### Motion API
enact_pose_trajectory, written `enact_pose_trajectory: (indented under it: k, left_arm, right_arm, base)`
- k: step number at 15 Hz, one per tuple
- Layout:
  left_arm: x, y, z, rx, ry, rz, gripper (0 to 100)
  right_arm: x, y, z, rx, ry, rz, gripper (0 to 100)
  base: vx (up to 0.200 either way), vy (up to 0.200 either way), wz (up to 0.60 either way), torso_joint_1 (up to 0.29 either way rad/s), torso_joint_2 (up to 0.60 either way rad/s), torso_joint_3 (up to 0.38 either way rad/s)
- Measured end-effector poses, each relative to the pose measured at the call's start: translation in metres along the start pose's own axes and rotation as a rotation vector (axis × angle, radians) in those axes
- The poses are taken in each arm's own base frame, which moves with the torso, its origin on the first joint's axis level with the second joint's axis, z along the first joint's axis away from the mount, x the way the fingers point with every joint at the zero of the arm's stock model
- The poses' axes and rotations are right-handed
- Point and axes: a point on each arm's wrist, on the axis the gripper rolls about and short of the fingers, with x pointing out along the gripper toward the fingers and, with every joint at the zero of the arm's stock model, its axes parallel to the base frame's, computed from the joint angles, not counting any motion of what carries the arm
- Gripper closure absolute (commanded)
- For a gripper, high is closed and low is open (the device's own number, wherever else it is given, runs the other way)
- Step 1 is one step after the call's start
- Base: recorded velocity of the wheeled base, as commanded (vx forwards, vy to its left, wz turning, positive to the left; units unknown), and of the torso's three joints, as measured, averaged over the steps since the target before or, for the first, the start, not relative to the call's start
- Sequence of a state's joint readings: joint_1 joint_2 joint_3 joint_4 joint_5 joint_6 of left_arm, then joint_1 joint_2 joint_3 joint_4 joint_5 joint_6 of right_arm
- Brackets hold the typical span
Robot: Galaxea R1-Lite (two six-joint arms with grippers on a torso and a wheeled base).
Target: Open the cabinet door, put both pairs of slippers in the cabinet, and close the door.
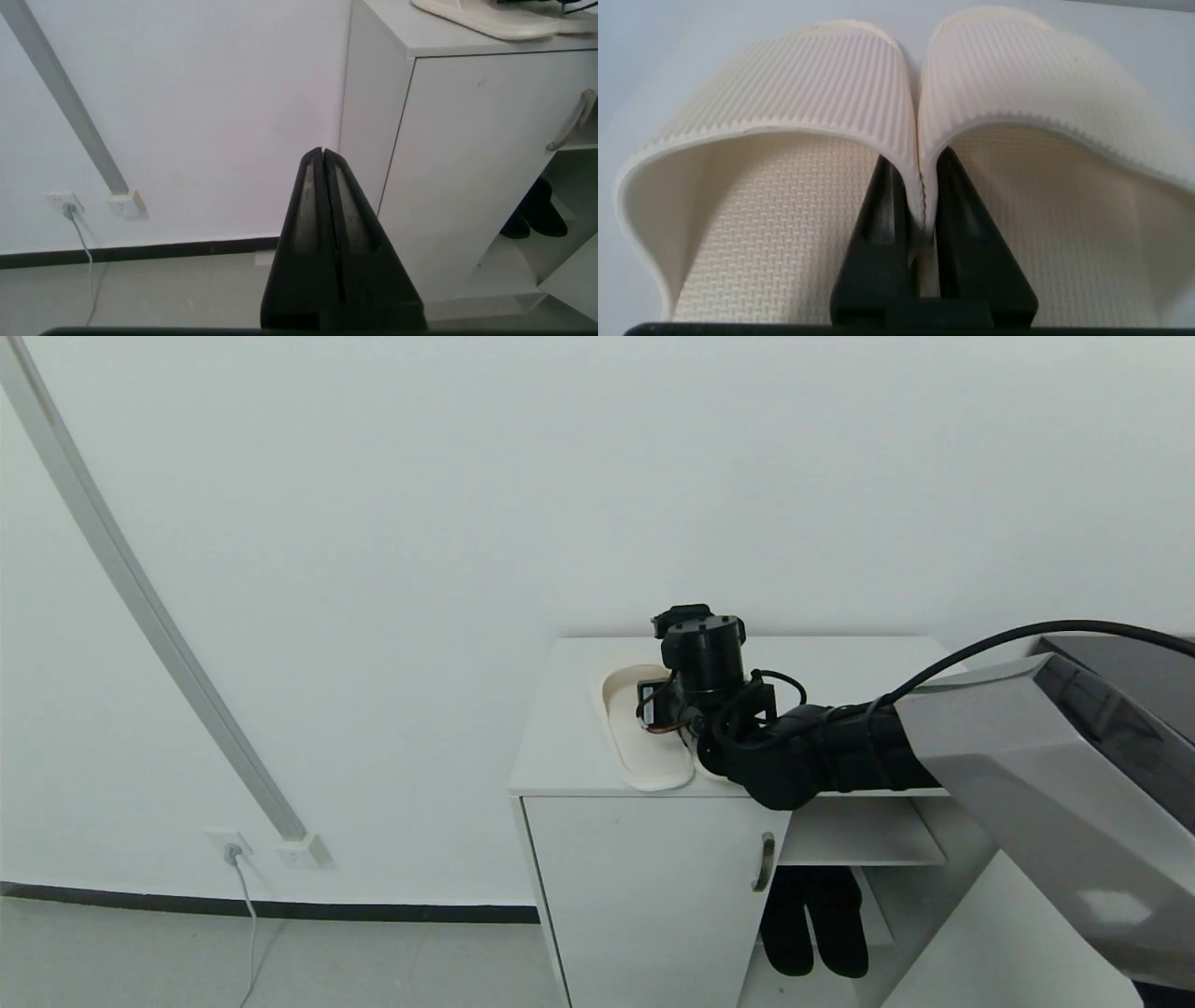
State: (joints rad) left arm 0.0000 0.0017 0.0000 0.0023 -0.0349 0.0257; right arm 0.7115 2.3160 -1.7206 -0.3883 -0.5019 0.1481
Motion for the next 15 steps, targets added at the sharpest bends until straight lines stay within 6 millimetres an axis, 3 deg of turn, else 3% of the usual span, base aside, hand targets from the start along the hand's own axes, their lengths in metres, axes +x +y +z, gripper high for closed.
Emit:
enact_pose_trajectory:
  k: [6, 10, 15]
  left_arm:
    - [0.0, 0.0, 0.0, 0.0, 0.0, 0.0, 100]
    - [0.0, 0.0, 0.0, 0.0, 0.0, 0.0, 100]
    - [0.0, 0.0, 0.0, -0.001, 0.0, 0.0, 100]
  right_arm:
    - [-0.054, -0.011, 0.004, -0.009, 0.005, 0.036, 100]
    - [-0.108, -0.035, 0.007, -0.022, 0.029, 0.094, 100]
    - [-0.181, -0.067, 0.004, -0.037, 0.086, 0.305, 100]
  base:
    - [0.0, 0.0, 0.0, 0.0, 0.0, 0.0]
    - [0.0, 0.0, 0.0, 0.0, 0.0, 0.0]
    - [0.0, 0.0, 0.0, 0.0, 0.0, 0.0]
